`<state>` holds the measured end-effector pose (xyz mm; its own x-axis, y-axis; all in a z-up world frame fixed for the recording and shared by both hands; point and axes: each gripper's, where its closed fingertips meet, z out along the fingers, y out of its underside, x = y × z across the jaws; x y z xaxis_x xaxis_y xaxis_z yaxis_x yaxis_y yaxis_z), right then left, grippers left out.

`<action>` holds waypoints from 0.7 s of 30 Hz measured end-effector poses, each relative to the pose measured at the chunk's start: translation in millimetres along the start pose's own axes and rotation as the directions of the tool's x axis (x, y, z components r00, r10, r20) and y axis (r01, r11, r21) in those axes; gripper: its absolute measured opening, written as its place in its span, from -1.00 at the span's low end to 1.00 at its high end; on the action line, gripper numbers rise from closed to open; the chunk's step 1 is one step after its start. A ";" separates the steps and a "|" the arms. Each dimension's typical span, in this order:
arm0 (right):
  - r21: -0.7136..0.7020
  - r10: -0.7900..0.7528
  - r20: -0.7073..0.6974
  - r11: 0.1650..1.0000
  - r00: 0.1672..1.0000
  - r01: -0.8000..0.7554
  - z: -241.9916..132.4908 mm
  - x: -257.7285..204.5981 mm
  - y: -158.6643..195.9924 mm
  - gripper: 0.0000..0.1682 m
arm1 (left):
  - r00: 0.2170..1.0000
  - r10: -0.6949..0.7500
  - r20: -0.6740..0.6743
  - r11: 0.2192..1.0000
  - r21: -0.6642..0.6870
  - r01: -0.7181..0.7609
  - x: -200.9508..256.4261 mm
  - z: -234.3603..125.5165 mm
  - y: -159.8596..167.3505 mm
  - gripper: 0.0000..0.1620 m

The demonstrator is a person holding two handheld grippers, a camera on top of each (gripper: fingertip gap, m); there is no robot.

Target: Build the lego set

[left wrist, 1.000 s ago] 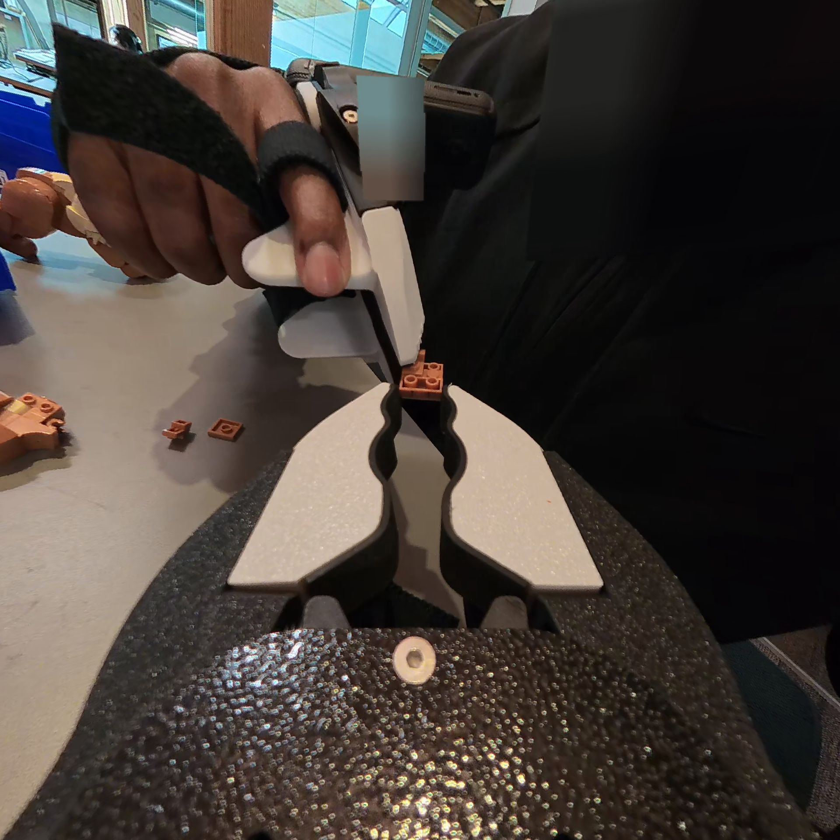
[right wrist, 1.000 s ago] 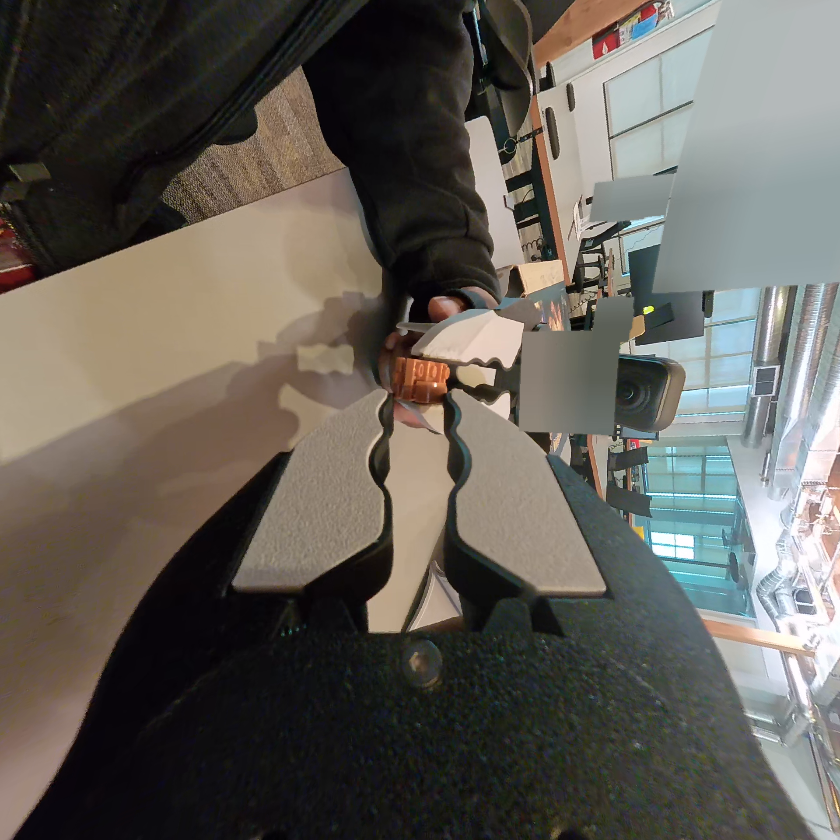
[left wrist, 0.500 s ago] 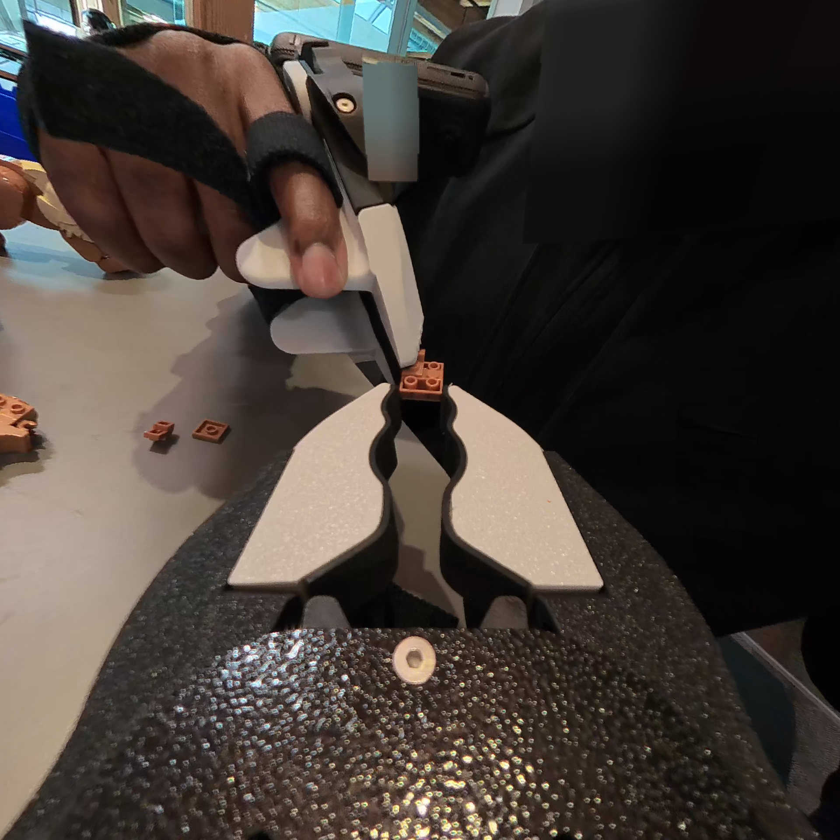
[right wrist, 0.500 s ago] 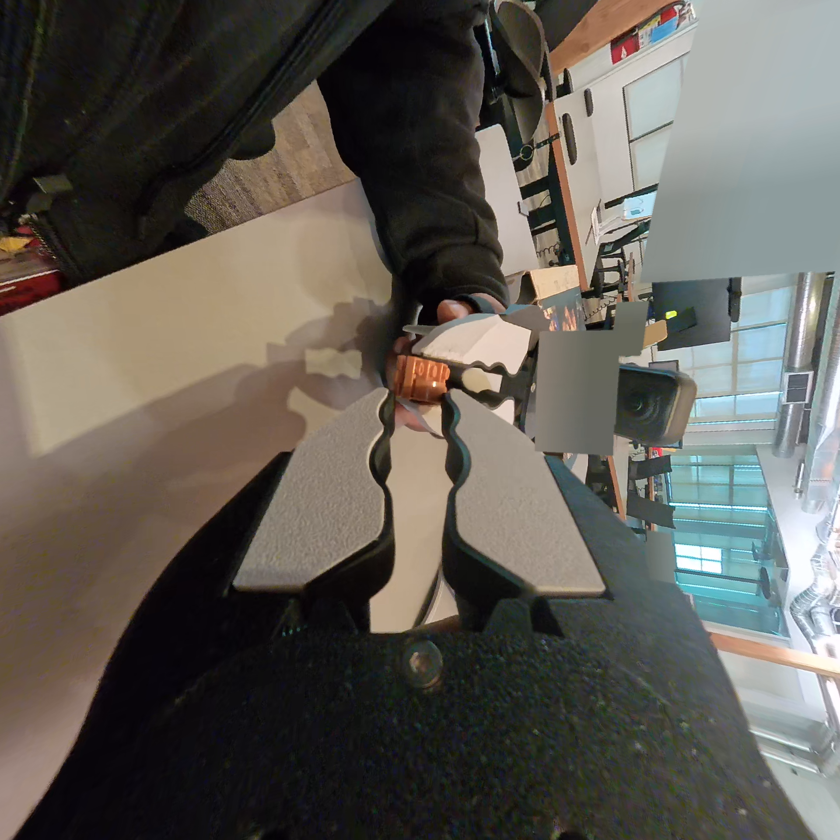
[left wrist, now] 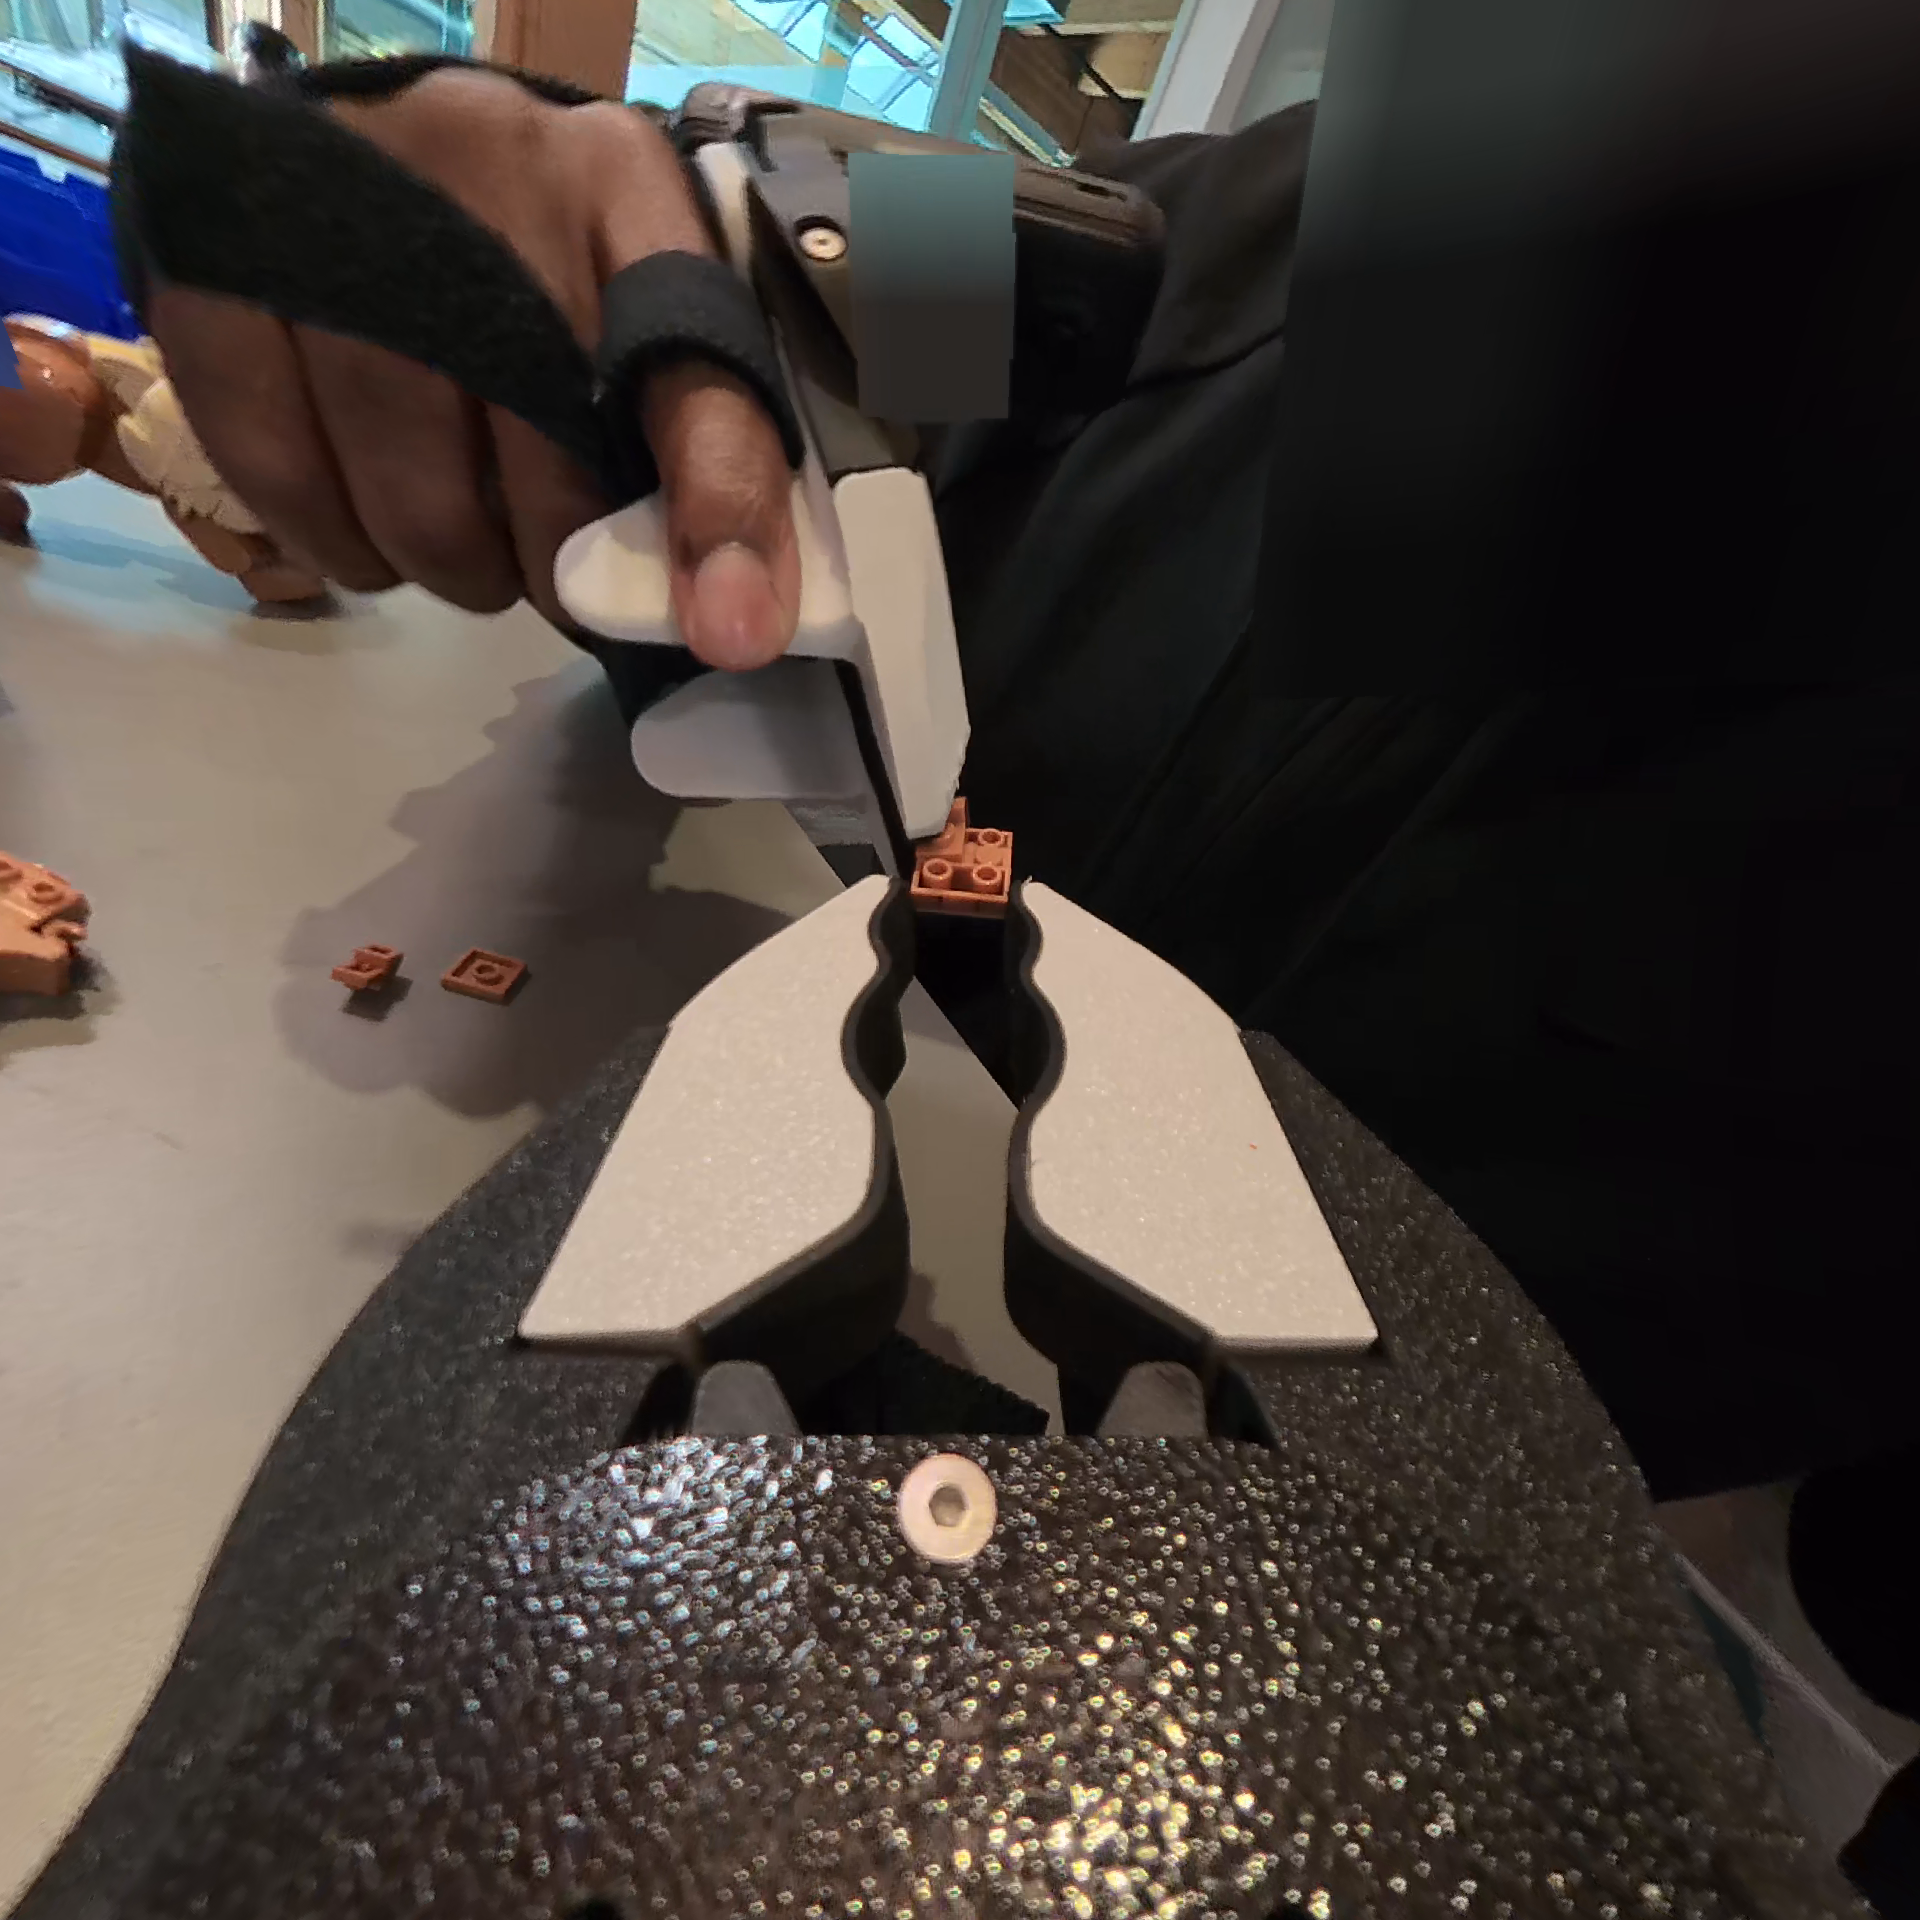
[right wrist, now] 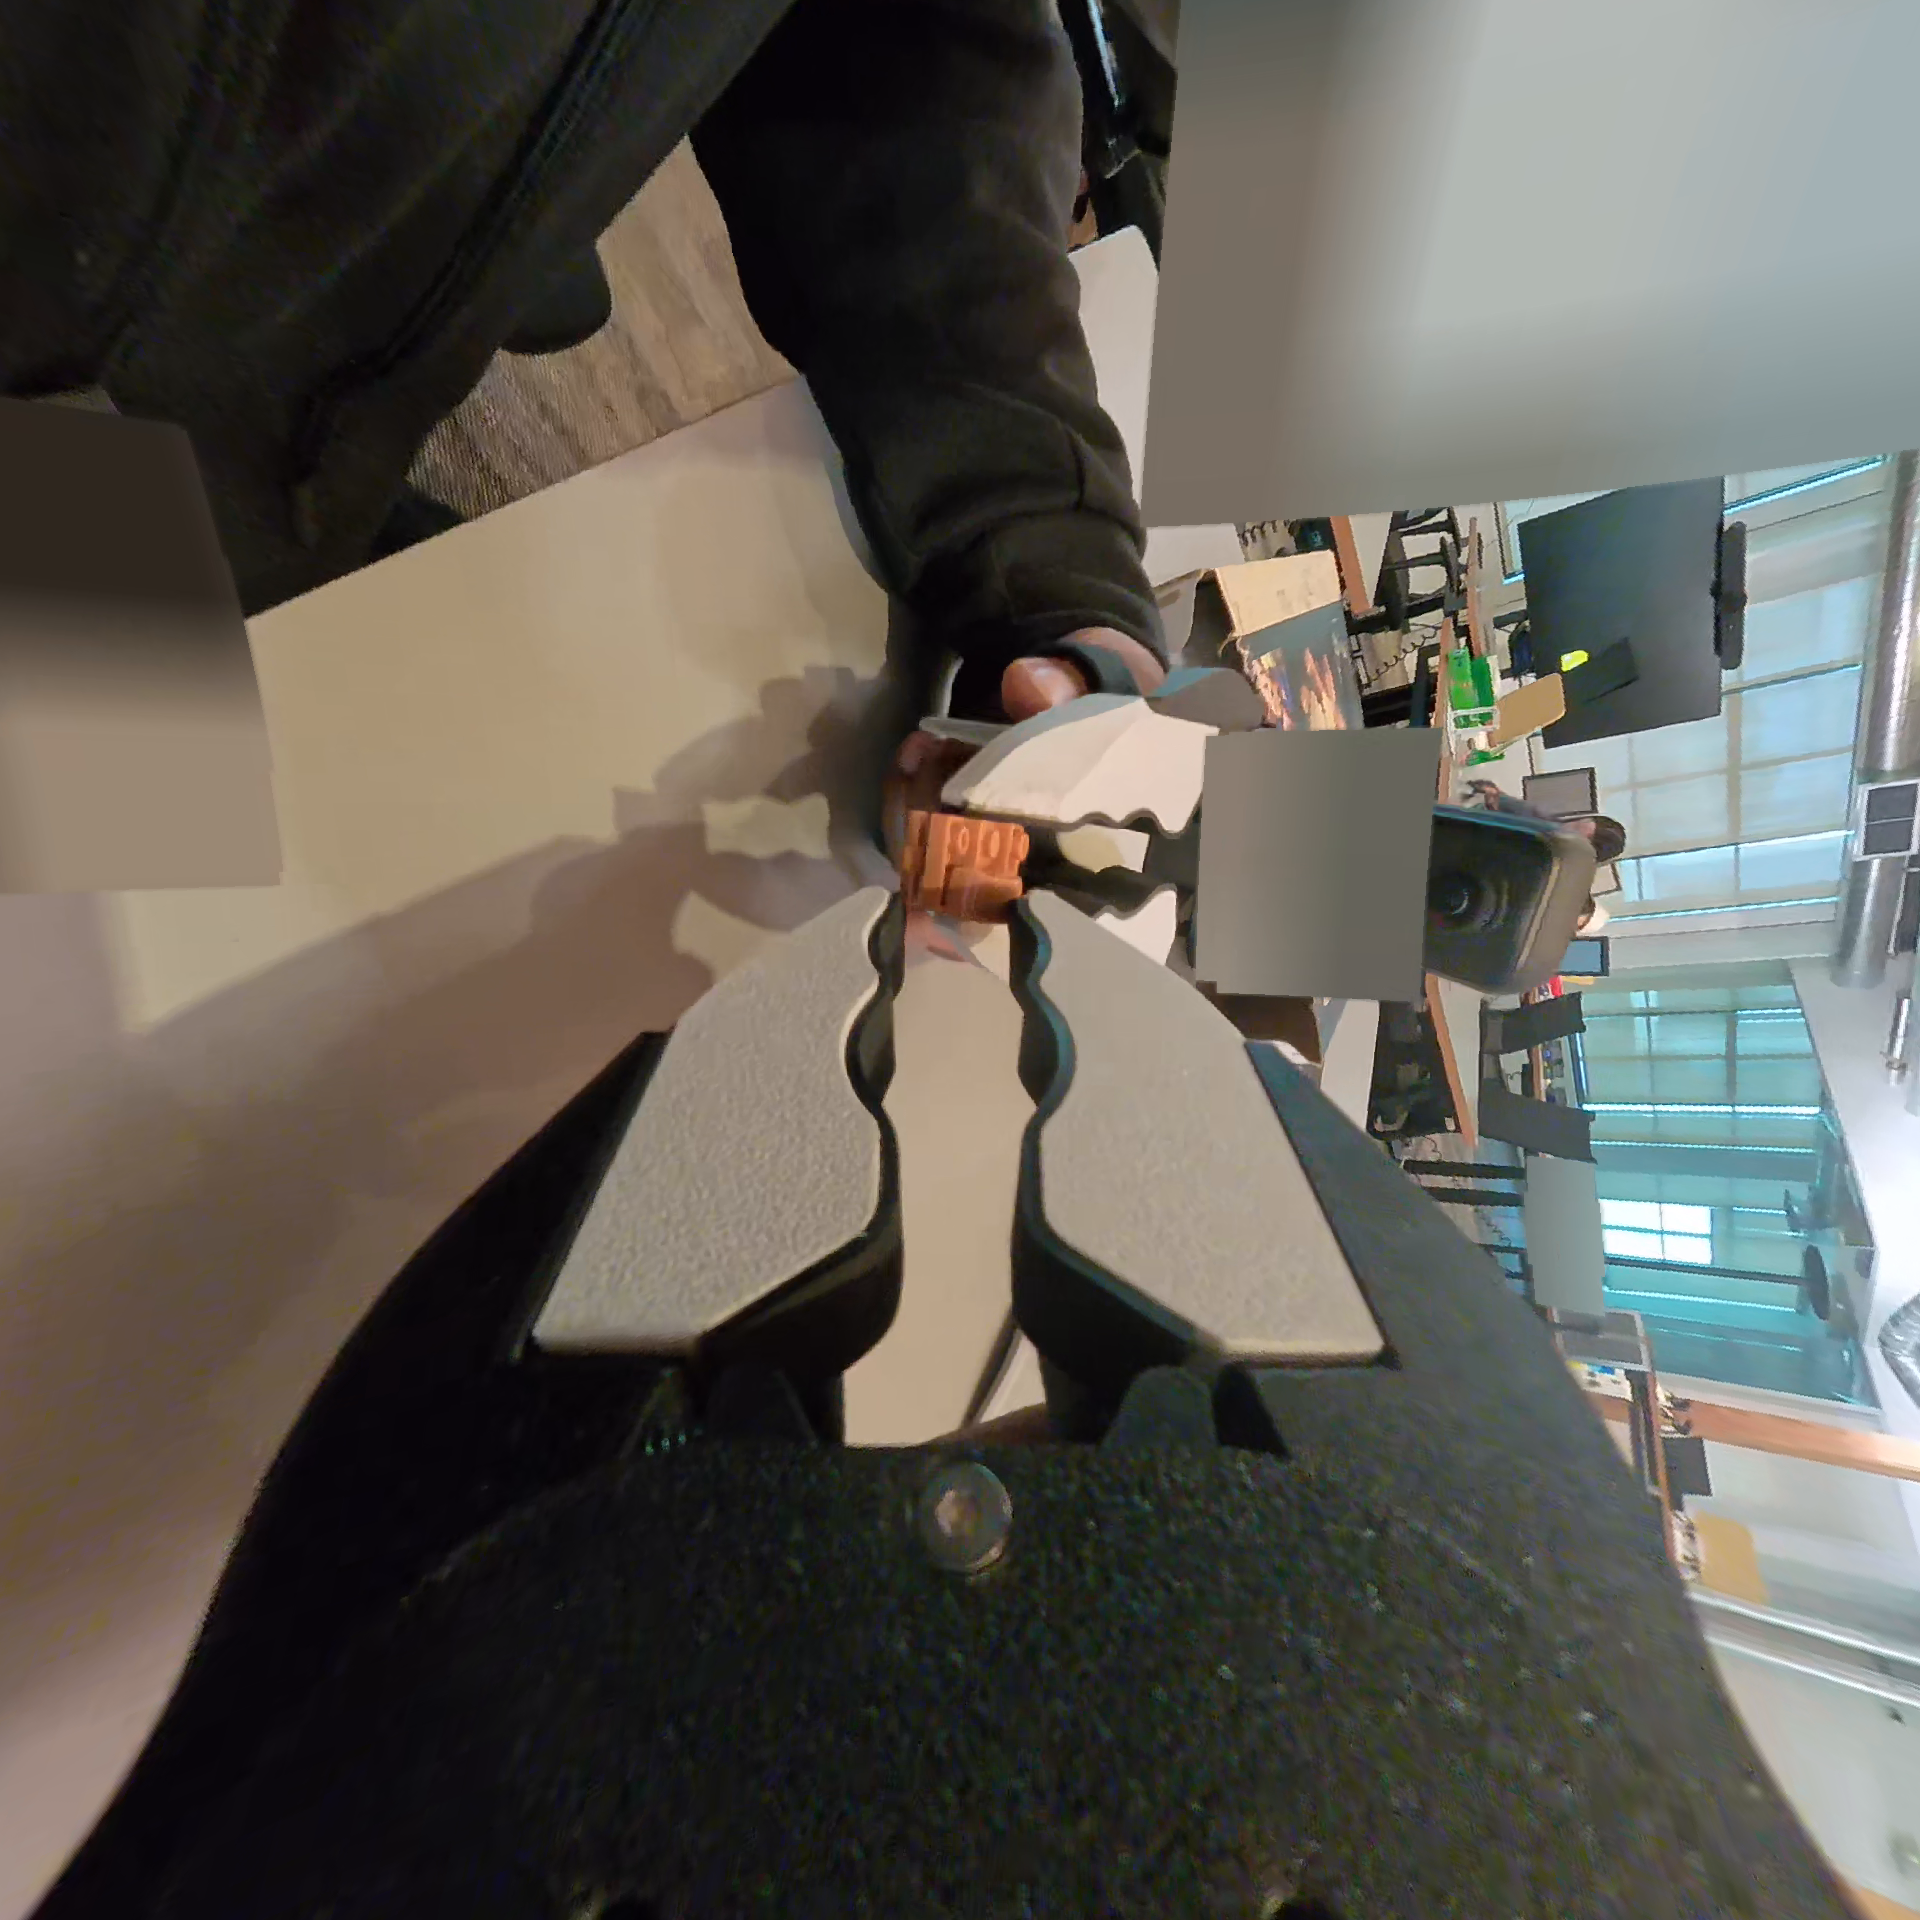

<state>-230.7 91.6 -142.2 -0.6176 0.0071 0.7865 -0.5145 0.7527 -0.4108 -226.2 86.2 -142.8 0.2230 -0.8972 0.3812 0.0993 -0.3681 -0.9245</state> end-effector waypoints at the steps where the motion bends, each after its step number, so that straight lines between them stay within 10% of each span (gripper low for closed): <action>1: -0.013 -0.008 0.003 1.000 1.000 0.008 -0.6 -0.1 1.2 -0.77 | 1.000 -0.012 0.003 1.000 0.000 0.012 -1.1 0.1 -0.2 -0.80; 21: -0.105 -0.051 0.029 0.993 0.998 0.054 -4.1 2.3 15.0 -0.77 | 0.992 -0.120 0.043 0.992 0.035 0.118 -13.2 -3.0 -4.0 -0.80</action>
<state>-237.4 105.7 -144.7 -0.6079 -0.0505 0.7924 -0.4814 0.8171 -0.3172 -232.5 98.7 -144.2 0.2511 -0.8352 0.4892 0.1589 -0.4630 -0.8720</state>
